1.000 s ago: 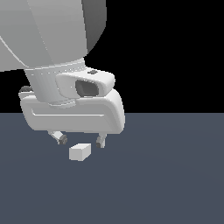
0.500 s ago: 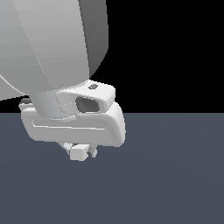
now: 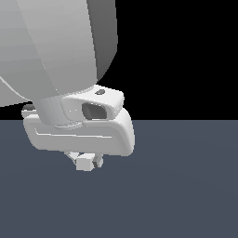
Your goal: Plug the charger into the wall socket.
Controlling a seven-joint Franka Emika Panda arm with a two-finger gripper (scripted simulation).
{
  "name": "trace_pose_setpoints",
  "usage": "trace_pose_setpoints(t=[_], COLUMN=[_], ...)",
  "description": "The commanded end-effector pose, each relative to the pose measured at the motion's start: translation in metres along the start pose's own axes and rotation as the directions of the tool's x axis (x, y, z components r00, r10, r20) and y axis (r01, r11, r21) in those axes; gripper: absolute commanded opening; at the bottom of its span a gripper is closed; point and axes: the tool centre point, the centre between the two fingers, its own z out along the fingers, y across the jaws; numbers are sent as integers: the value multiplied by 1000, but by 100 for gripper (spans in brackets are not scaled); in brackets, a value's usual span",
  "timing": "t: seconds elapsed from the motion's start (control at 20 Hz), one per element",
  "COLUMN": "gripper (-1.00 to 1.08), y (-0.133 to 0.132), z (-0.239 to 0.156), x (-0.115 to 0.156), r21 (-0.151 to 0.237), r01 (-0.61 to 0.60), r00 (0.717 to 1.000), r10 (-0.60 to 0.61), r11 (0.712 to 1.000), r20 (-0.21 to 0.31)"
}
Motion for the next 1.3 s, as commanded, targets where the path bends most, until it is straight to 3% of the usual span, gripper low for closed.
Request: trace_pose_setpoints(t=[0.0, 0.65, 1.25], gripper=[-100, -100, -100], y=[0, 11, 29], z=[0, -19, -47], x=[0, 15, 40], r21=[2, 62, 151], r01=[2, 115, 287], r00=[1000, 993, 958], r10=[-2, -115, -285], r11=[1000, 991, 946], r20=[0, -8, -32])
